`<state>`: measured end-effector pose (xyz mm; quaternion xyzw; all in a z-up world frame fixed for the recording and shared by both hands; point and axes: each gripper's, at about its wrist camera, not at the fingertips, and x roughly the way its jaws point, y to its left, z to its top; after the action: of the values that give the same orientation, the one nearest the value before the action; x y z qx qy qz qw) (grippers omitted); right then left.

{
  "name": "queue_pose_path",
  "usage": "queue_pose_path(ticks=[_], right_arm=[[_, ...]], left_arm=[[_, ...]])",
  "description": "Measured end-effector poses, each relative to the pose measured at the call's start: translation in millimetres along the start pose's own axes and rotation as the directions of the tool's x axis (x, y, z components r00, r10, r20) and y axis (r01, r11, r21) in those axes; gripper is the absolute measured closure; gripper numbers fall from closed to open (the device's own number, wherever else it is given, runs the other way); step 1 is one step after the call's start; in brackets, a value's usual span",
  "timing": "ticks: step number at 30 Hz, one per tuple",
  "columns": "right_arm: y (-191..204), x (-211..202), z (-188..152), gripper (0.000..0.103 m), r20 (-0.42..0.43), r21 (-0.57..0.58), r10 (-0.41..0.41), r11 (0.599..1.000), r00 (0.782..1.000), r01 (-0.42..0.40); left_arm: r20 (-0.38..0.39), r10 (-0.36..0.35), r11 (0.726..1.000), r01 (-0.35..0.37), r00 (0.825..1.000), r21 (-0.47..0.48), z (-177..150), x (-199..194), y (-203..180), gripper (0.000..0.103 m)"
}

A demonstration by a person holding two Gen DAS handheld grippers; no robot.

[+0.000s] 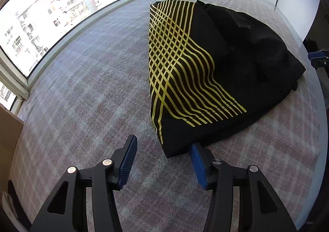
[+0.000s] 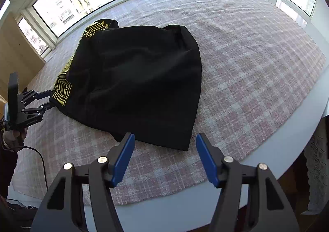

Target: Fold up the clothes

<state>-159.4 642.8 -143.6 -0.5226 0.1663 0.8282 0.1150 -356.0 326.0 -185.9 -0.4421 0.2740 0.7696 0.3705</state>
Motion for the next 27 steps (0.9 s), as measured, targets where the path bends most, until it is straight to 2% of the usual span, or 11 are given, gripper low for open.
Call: queue_pose_path(ticks=[2,3,4,5,10,12,14,16,18,19,27], right_arm=[[1,1,-3,0.042,0.009,-0.022,-0.018,1.000,1.000,0.018],[1,1,-5,0.042,0.015,-0.034,-0.026,0.999,1.000,0.027],[1,1,-7,0.042,0.022,-0.045,-0.034,0.998,0.999,0.035],[0,1,-9,0.042,0.023,-0.053,-0.044,0.998,0.999,0.045],[-2,3,-25,0.042,0.016,-0.095,-0.040,0.995,0.999,0.041],[-1,8,-29,0.042,0.006,-0.110,-0.032,0.993,0.999,0.033],[0,15,-31,0.055,-0.009,-0.119,-0.029,0.992,1.000,0.028],[-6,26,-29,0.093,-0.047,-0.094,-0.011,0.996,0.999,0.007],[-10,36,-28,0.097,-0.067,-0.086,-0.034,0.996,0.997,0.028],[-11,35,-26,0.098,-0.045,-0.093,-0.037,0.995,0.998,0.033],[-11,31,-20,0.095,-0.017,-0.124,-0.086,0.989,0.996,0.084]], left_arm=[[-0.004,-0.015,1.000,0.015,1.000,-0.008,7,4,3,0.056],[-0.005,-0.034,0.999,0.034,0.999,-0.020,9,7,4,0.063],[-0.008,-0.064,0.997,0.064,0.998,-0.038,11,9,6,0.075],[-0.009,-0.094,0.994,0.093,0.996,-0.062,14,12,10,0.080],[0.000,-0.144,0.976,0.142,0.990,-0.165,23,20,28,0.097],[0.006,-0.153,0.973,0.152,0.988,-0.172,26,20,30,0.098],[0.006,-0.158,0.974,0.156,0.988,-0.162,28,20,30,0.099],[0.005,-0.154,0.977,0.153,0.988,-0.151,31,20,29,0.099],[0.006,-0.153,0.977,0.153,0.988,-0.147,33,19,29,0.099],[0.007,-0.154,0.977,0.154,0.988,-0.146,34,19,29,0.099],[0.003,-0.155,0.979,0.154,0.988,-0.135,41,21,28,0.099]])
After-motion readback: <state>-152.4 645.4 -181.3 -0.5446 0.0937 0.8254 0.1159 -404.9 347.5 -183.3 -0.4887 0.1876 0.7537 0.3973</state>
